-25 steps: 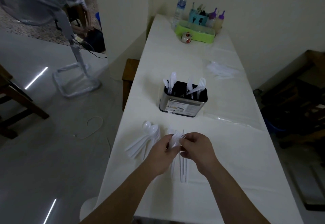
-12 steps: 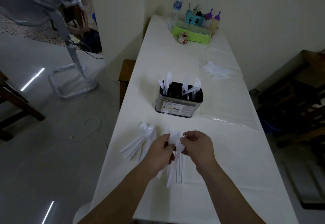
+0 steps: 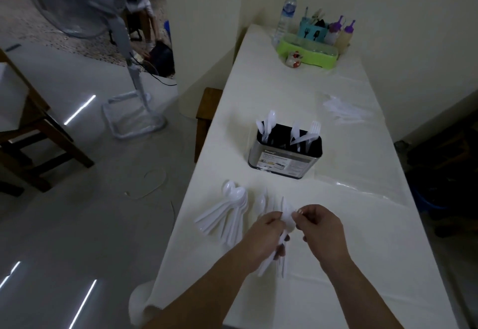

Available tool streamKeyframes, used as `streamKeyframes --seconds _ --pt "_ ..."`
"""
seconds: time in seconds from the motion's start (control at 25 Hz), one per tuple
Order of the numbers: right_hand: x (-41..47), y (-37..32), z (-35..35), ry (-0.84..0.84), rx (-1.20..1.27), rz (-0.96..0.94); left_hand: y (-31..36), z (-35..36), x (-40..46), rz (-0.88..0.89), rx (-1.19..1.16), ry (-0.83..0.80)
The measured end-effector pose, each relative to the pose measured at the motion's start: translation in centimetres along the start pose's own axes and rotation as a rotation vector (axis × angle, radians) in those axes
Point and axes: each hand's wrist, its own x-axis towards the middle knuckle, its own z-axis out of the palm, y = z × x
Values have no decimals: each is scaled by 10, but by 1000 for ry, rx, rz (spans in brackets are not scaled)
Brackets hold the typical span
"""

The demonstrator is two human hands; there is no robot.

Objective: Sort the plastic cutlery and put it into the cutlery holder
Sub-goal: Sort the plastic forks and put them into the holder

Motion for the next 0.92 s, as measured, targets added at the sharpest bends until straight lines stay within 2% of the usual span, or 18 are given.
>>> streamKeyframes --seconds 0.16,0.28,0.36,0.52,0.64,0.92 --pt "3 3 1 -4 -48 -20 -5 9 4 67 194 11" --pt "8 -8 -7 -220 6 -9 -1 6 4 122 215 -1" --pt "14 -16 -8 -301 -49 -38 3 4 7 146 248 42" --pt "30 -34 -5 -226 -129 -134 11 1 17 218 272 144" --pt "43 -42 -10 -142 -100 -172 10 -6 20 284 408 142" --pt "62 -65 -35 -316 -218 -294 17 -3 34 338 325 89"
